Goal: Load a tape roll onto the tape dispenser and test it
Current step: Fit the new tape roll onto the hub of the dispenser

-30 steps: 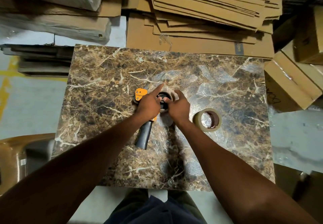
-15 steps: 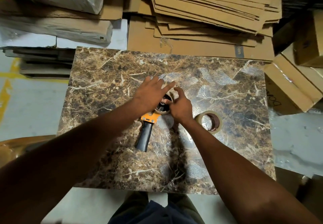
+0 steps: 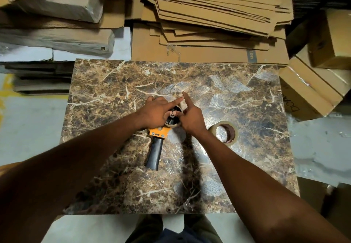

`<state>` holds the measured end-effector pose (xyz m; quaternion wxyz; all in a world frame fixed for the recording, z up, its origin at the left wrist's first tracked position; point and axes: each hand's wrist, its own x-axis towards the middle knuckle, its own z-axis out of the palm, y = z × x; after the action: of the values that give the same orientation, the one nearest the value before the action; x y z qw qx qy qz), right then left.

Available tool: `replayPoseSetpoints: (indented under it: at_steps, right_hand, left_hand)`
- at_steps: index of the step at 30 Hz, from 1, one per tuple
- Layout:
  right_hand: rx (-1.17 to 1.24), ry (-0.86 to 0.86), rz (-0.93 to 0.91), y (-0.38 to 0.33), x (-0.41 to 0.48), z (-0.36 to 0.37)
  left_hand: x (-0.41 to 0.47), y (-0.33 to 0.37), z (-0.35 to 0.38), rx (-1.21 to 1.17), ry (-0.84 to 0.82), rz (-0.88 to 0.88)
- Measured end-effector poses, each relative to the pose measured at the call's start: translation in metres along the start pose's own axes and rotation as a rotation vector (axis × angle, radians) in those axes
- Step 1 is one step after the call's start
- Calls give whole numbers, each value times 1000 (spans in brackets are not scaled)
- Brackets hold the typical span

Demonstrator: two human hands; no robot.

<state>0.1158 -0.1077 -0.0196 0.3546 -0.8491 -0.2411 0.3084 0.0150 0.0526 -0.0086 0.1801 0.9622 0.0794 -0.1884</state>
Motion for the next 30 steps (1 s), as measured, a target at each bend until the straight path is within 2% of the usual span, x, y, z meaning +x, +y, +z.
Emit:
replayPoseSetpoints:
  at_steps: [5,14,19,24,30]
  right_hand:
    - [2,-33,-19,0,0,-4]
    - [-52,-111,35,-10,9,-9]
    - [-12,-87,145,-17,11,-9]
    - [0,-55,293,-17,7,-4]
    - [67,40,322,-15,-3,4]
  left_hand:
    - [4,-6,6,-39,12,-35]
    - [15,-9,-9,-242,-127,-119]
    - [22,-10,-15,-291,-179,-151]
    - [23,-14,-13,-185,-247,-162]
    - [11,-4,-6,-200,-156,-199]
